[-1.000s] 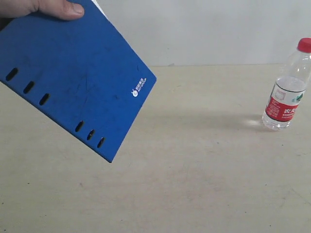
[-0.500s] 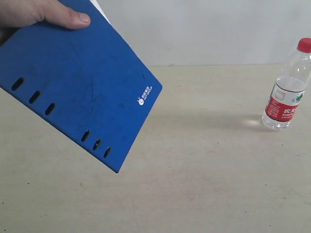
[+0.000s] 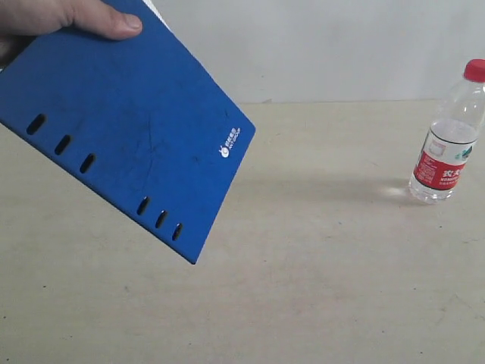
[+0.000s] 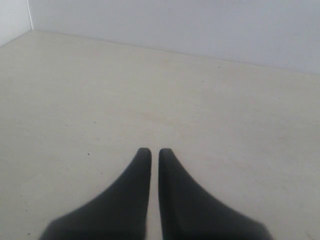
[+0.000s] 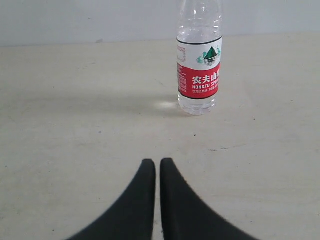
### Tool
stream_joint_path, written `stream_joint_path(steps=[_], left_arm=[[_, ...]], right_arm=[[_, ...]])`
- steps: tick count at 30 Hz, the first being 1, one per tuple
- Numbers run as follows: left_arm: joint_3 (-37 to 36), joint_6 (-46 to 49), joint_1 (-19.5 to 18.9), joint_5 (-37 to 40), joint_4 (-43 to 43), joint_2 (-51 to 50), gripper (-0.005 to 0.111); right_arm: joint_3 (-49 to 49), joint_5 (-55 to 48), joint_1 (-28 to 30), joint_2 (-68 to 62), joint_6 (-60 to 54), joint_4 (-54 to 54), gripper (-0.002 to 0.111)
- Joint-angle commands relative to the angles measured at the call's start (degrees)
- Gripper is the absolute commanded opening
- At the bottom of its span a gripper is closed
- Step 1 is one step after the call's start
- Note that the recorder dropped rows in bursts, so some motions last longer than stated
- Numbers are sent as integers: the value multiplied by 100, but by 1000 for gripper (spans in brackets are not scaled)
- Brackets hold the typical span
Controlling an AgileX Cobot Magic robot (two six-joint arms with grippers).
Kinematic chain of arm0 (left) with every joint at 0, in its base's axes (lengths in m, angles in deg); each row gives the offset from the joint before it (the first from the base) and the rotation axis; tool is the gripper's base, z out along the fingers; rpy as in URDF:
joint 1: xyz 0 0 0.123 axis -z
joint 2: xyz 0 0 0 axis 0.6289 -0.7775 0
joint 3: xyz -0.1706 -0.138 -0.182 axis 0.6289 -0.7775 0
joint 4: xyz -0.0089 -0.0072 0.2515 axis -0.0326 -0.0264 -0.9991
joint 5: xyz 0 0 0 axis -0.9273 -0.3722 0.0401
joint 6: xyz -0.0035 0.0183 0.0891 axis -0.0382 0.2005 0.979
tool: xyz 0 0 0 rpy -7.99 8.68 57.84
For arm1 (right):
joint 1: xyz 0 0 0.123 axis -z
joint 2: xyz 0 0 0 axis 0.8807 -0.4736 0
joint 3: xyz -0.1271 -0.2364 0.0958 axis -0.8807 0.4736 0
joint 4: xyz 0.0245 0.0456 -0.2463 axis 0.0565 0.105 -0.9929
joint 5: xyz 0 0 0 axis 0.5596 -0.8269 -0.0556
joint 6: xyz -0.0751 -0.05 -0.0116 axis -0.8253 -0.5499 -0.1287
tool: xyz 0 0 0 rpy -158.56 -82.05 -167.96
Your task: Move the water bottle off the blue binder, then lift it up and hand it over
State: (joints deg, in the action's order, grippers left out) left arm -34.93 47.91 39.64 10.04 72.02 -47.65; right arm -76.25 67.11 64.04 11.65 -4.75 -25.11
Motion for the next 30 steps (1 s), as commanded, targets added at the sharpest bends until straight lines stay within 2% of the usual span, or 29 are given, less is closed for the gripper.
stream_joint_path(steps=[1,10,13,16,19,24,30], left_arm=[[-20,22,-9,-34,0,18,5],[-20,-2,-82,-34,1,18,5],[-20,-119,-501,-14,-52,18,5],[-20,279,-802,-14,346,18,5],[-20,279,-741,-1,344,18,5],[-20,279,-343,-1,357,18,5],[-20,279,-343,-14,343,18,5]], right_arm=[[-4,40,-17,21,-5,-40,1],[-4,40,-17,21,-5,-40,1],[-4,40,-17,21,-5,-40,1],[-4,40,-17,21,-5,-40,1],[-4,40,-17,21,-5,-40,1],[-4,40,-17,21,-5,-40,1],[-4,40,-17,21,-5,-40,1]])
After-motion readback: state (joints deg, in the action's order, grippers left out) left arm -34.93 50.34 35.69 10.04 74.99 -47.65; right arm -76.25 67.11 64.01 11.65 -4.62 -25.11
